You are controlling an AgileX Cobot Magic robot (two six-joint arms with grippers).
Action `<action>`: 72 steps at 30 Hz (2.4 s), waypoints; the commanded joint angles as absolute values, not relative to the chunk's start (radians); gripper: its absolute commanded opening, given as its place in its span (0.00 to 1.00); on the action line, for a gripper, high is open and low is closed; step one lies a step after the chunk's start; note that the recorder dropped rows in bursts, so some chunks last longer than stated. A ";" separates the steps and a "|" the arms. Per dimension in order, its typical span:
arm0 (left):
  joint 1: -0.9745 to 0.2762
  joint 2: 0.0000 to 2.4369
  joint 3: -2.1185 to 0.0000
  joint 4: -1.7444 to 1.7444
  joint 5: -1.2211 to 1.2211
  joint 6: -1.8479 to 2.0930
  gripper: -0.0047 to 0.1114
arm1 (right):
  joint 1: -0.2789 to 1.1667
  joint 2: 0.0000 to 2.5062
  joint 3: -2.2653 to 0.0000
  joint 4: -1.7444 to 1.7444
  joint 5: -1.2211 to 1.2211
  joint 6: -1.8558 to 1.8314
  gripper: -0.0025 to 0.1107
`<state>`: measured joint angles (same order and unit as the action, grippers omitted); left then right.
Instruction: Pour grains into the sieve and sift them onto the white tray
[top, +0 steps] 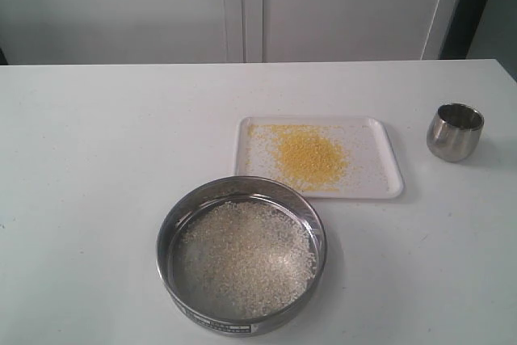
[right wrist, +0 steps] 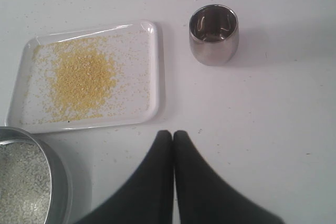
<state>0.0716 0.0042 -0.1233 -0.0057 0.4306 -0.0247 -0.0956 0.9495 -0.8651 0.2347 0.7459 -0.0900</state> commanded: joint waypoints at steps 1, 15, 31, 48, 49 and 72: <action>0.073 0.000 -0.071 0.017 0.403 -0.021 0.04 | -0.100 0.945 -0.865 0.234 0.736 -0.085 0.02; 0.073 0.000 0.000 0.017 0.359 -0.021 0.04 | -0.100 0.945 -0.865 0.234 0.736 -0.085 0.02; 0.073 0.000 0.000 0.007 0.352 -0.021 0.04 | -0.100 0.945 -0.865 0.234 0.735 -0.085 0.02; 0.073 0.000 0.000 -0.070 0.336 -0.021 0.04 | -0.100 0.945 -0.865 0.234 0.735 -0.085 0.02; 0.073 0.000 0.000 -0.070 0.336 -0.021 0.04 | -0.100 0.945 -0.865 0.234 0.735 -0.085 0.02; 0.073 0.000 0.000 -0.070 0.336 -0.021 0.04 | -0.100 0.945 -0.865 0.234 0.734 -0.069 0.02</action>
